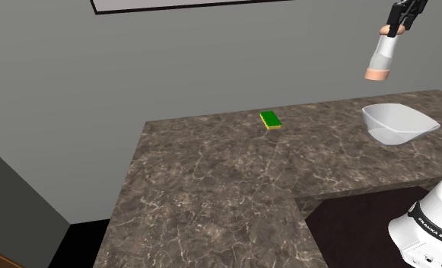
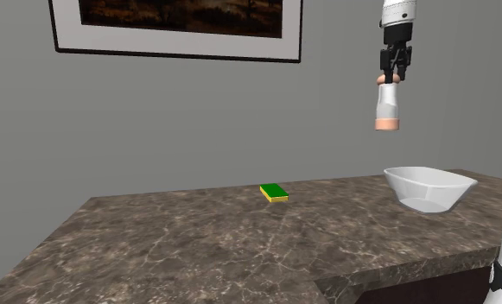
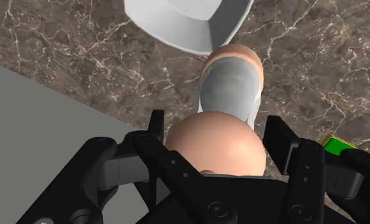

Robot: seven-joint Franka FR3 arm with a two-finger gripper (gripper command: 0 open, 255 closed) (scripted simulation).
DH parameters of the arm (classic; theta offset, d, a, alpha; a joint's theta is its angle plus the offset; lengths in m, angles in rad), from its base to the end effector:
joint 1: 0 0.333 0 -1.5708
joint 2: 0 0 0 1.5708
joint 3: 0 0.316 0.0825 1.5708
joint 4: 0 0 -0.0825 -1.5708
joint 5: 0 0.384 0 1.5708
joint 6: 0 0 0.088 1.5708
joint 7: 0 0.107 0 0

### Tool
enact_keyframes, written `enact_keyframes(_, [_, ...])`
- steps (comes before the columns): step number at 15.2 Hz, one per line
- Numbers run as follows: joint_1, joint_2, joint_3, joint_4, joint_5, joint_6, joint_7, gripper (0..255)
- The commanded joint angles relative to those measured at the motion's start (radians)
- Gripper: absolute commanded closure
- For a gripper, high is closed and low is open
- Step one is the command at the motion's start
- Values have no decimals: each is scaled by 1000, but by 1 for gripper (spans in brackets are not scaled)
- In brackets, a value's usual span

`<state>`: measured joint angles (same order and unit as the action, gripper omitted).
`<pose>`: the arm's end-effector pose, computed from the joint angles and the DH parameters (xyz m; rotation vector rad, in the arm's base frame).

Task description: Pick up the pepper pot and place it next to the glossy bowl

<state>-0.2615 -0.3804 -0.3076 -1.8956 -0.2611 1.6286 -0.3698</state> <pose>0.3451 -0.2845 0.6556 2.9533 -0.2688 0.0305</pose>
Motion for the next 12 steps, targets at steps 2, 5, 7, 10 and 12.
enact_keyframes(2, [-18, 64, -67, 62, 6, 20, -87, 255])
enact_keyframes(5, [-34, 136, -129, 132, 28, 35, -169, 255])
enact_keyframes(7, [-46, 192, -170, 186, 51, 42, -226, 255])
enact_keyframes(10, [-72, 287, -231, 278, 101, 48, -317, 255])
enact_keyframes(12, [-96, 360, -269, 349, 147, 46, -381, 255])
